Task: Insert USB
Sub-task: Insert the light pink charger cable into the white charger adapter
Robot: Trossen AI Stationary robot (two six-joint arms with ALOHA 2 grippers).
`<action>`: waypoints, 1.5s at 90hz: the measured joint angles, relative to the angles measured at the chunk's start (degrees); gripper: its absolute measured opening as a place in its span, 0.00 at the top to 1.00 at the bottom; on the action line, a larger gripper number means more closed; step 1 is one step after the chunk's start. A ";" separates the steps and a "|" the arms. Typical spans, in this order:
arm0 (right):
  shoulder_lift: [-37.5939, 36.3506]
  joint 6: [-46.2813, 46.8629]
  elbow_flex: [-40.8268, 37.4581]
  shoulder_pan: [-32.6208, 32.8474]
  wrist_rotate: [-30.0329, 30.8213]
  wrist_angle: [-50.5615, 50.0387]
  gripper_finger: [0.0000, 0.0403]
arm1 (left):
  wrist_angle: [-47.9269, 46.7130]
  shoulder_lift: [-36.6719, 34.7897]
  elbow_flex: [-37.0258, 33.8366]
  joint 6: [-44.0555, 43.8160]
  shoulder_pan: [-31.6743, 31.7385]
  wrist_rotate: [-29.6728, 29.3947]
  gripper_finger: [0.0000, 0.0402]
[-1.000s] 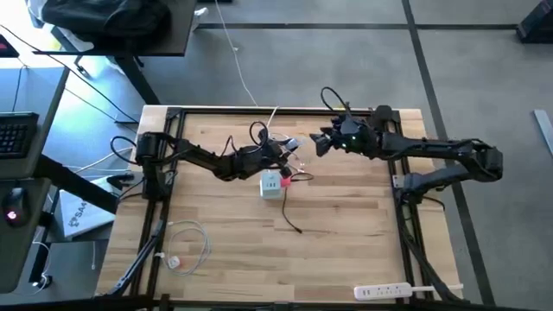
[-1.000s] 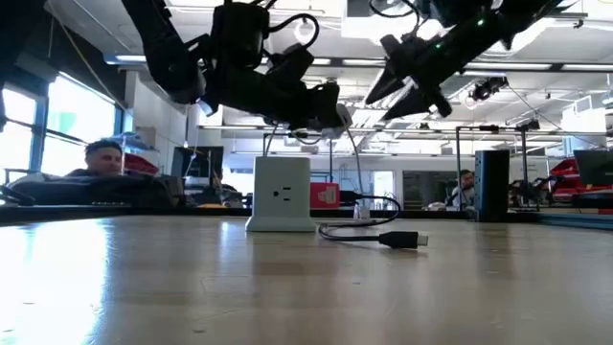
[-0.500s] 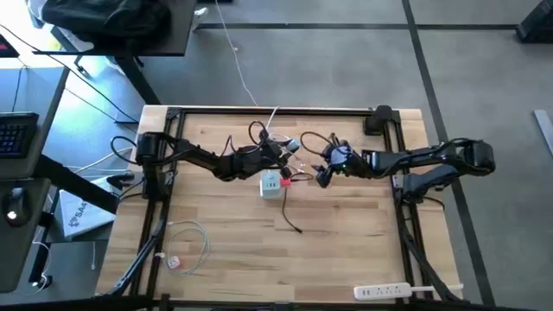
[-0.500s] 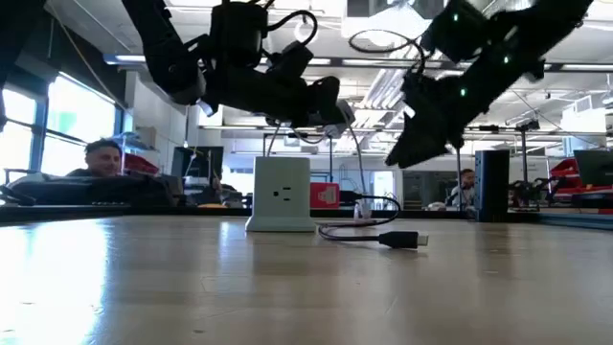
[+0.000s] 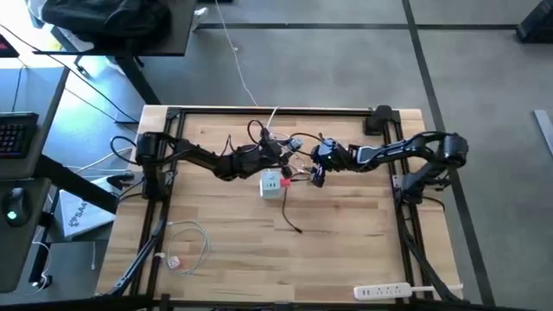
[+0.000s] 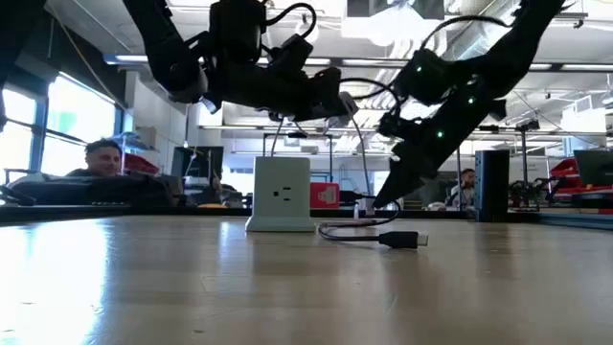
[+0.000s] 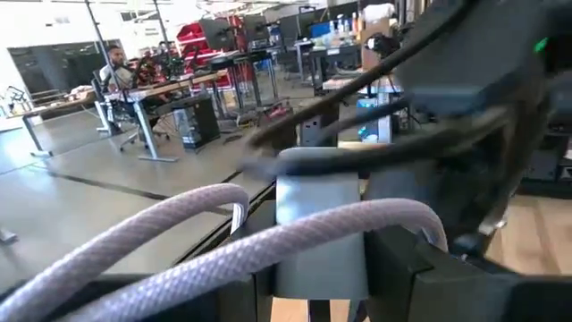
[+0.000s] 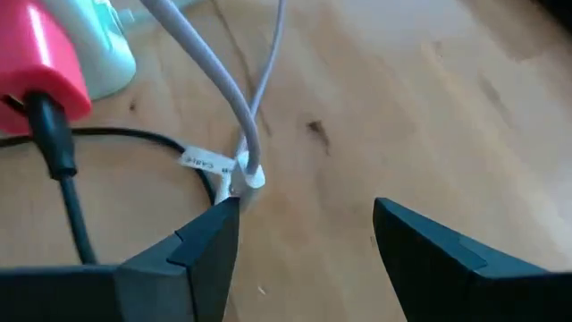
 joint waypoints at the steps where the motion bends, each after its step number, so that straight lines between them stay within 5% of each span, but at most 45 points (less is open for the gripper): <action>1: 0.24 0.01 0.17 -0.04 -0.32 0.11 0.44 | 0.09 0.00 0.00 0.04 -0.01 0.01 0.77; 22: 1.46 3.30 2.65 -0.54 -6.59 0.32 0.53 | 0.76 0.00 0.00 1.35 -0.41 -0.01 0.77; 72: 1.46 4.53 2.88 -0.52 -7.06 -0.65 0.96 | 1.33 -0.02 -0.02 1.04 -0.52 -0.07 0.77; 110: 1.41 7.68 2.88 -0.52 -9.33 1.32 0.99 | 1.15 -0.07 -0.02 1.01 -0.53 -0.13 0.77; 135: 1.41 8.39 2.88 -0.52 -9.36 1.13 0.90 | 0.75 -0.09 -0.07 0.98 -0.54 -0.11 0.77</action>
